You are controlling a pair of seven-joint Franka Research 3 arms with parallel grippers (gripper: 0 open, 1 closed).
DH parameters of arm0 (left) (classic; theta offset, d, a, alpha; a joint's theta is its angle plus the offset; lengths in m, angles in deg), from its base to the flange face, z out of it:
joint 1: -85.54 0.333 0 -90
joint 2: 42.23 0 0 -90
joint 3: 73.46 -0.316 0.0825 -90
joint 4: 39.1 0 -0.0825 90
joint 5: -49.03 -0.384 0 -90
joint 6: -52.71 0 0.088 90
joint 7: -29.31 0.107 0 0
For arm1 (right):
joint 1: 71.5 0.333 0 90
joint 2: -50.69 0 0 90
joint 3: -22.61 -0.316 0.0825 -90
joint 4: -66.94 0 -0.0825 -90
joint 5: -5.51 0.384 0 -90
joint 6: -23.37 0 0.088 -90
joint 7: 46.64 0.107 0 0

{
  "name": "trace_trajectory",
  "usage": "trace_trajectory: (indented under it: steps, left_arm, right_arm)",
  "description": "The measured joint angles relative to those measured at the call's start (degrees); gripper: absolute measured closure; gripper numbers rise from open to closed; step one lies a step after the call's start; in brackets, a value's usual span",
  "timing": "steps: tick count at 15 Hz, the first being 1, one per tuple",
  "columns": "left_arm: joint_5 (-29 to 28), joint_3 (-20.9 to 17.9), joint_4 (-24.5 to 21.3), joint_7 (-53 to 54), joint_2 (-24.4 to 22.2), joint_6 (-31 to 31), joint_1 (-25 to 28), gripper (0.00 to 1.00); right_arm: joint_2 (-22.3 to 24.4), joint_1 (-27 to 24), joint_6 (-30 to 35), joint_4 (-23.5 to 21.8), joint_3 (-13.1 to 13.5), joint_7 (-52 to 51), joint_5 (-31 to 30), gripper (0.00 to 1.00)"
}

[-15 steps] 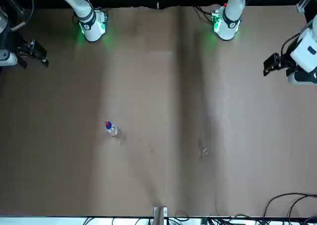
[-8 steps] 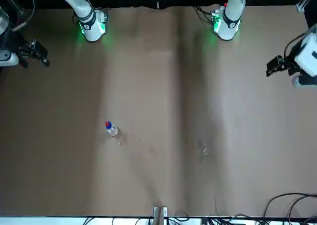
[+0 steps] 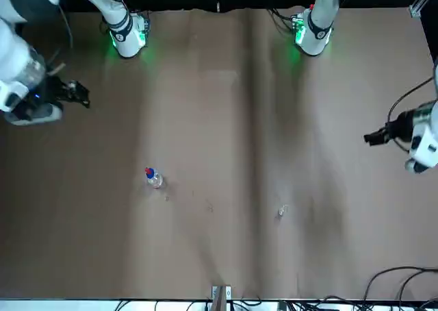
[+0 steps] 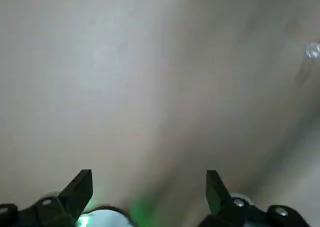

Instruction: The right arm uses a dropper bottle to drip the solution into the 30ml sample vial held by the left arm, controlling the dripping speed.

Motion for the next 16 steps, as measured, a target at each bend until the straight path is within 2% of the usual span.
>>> trace_trajectory:
  steps: [3, 7, 10, 14, 16]
  left_arm:
    - [5.39, 0.07, -0.02, -10.78, 3.92, 3.53, -0.24, 0.0]
    - [11.34, 0.19, 0.0, -26.1, 8.08, 10.95, -1.05, 0.0]
    - [12.32, 0.26, 0.07, -40.18, 10.57, 16.9, -3.69, 0.0]
    - [12.53, 0.3, 0.12, -53.04, 14.44, 25.45, -6.78, 0.0]
    - [12.63, 0.41, 0.22, -56.89, 16.6, 28.69, -7.54, 0.0]
  right_arm:
    - [-3.58, 2.42, -3.21, 0.02, -0.06, 0.23, 0.99, 0.0]
    - [-9.11, 3.21, -9.11, 0.06, -0.05, 0.15, 5.49, 0.0]
    - [-13.41, 5.38, -14.01, 0.17, -0.07, 1.49, 6.1, 0.04]
    - [-19.58, 9.1, -18.59, 1.92, -0.1, 5.78, 6.14, 0.06]
    - [-22.19, 10.04, -20.36, 3.12, -0.1, 7.59, 6.14, 0.1]
